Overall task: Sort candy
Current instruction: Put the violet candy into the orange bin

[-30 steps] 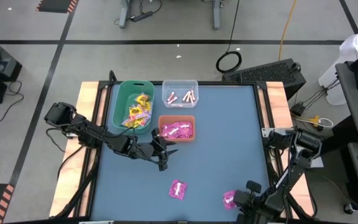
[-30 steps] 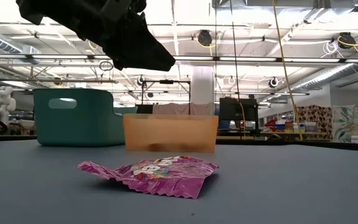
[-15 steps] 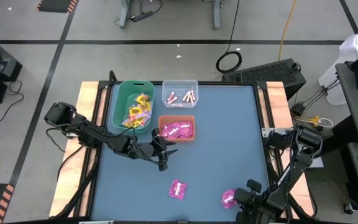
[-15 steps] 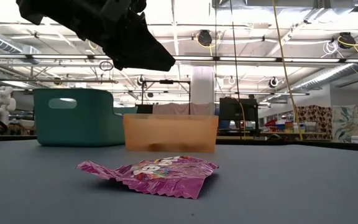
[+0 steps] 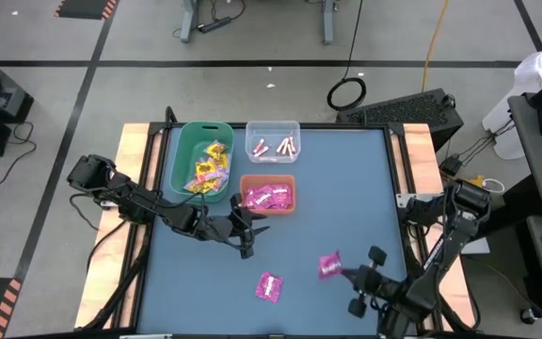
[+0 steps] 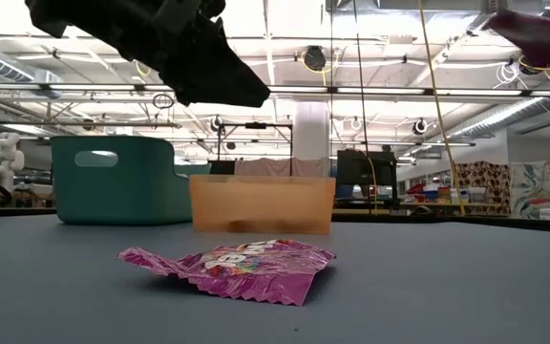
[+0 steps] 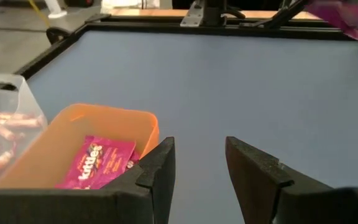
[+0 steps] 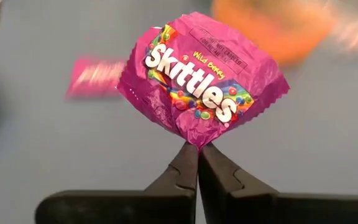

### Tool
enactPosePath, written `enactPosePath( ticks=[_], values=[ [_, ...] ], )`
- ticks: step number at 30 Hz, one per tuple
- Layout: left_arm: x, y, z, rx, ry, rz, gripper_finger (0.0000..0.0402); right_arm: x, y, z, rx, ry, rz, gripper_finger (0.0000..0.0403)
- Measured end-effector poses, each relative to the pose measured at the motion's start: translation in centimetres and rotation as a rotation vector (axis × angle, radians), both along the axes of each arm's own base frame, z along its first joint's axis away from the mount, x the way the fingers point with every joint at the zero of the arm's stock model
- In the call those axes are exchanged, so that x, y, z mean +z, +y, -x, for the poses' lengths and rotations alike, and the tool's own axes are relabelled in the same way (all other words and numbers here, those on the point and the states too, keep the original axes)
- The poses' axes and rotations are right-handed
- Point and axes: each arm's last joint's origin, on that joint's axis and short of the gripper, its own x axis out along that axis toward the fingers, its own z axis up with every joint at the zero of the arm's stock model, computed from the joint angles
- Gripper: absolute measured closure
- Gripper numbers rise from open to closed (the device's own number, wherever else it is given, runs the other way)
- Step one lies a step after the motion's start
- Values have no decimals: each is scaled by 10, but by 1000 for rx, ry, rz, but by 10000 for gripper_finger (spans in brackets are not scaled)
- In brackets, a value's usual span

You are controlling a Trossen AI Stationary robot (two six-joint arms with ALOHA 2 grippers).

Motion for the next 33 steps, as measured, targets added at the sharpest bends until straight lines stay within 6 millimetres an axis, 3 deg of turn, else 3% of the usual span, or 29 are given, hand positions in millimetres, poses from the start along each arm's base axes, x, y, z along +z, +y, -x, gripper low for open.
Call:
enactPosePath(
  ticks=[7, 16, 25, 33],
  values=[
    [7, -1, -3, -45, -53, -91, 253, 7, -35, -33, -65, -97, 357, 403],
    [9, 6, -5, -65, -40, -207, 253, 13, -91, -81, -218, -36, 696, 402],
    [8, 18, -8, -54, -11, -278, 253, 16, -138, -106, -412, -27, 739, 402],
    [5, 30, -10, -20, 25, -295, 253, 15, -154, -112, -470, -8, 710, 402]
  ],
)
